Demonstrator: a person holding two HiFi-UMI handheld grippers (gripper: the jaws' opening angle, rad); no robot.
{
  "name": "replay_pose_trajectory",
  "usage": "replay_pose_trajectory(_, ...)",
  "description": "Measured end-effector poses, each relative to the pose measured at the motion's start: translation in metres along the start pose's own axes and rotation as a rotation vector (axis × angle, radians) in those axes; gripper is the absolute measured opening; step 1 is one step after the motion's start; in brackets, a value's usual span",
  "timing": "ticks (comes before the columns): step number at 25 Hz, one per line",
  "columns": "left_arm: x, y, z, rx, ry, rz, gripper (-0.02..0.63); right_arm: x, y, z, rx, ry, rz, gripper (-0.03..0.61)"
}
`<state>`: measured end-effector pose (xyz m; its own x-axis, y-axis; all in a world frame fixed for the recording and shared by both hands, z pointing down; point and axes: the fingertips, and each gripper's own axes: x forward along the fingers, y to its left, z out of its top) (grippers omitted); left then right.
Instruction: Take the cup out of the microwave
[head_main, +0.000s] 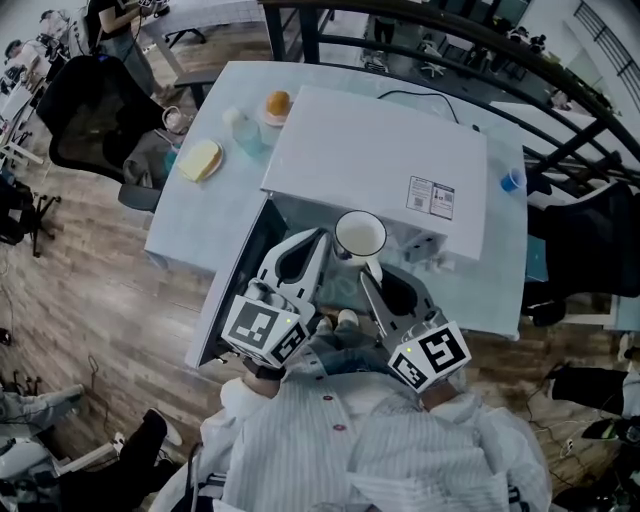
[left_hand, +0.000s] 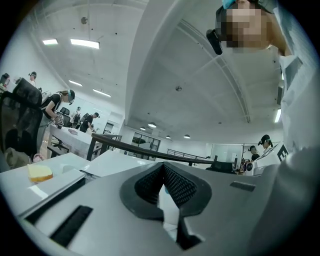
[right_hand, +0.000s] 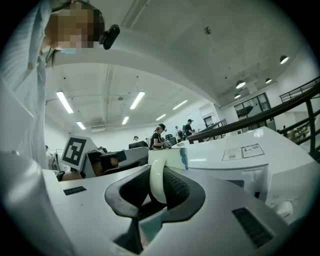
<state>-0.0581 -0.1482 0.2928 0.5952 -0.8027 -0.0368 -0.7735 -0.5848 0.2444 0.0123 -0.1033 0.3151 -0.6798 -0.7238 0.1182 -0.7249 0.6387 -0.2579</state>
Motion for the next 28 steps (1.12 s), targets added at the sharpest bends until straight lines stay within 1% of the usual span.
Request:
replay_pose_trajectory(4, -0.003, -0.008, 0.009, 0.019, -0.016, -0.021, 0.009, -0.006, 0.000, 0.016, -0.011, -0.024, -0.002, 0.084)
replay_pose_trajectory(7, -0.003, -0.012, 0.009, 0.021, -0.018, -0.033, 0.009, -0.006, -0.003, 0.022, -0.018, -0.031, -0.009, 0.084)
replay_pose_trajectory(11, -0.004, -0.015, 0.007, 0.020, -0.022, -0.039, 0.009, -0.006, -0.006, 0.023, -0.028, -0.024, -0.007, 0.084)
replay_pose_trajectory(17, -0.005, -0.018, 0.006, 0.022, -0.013, -0.048, 0.009, -0.004, -0.006, 0.025, -0.014, -0.024, -0.008, 0.084)
replay_pose_trajectory(28, -0.012, -0.021, 0.000, 0.019, 0.002, -0.033, 0.009, -0.007, -0.012, 0.027, -0.010, -0.020, -0.004, 0.084)
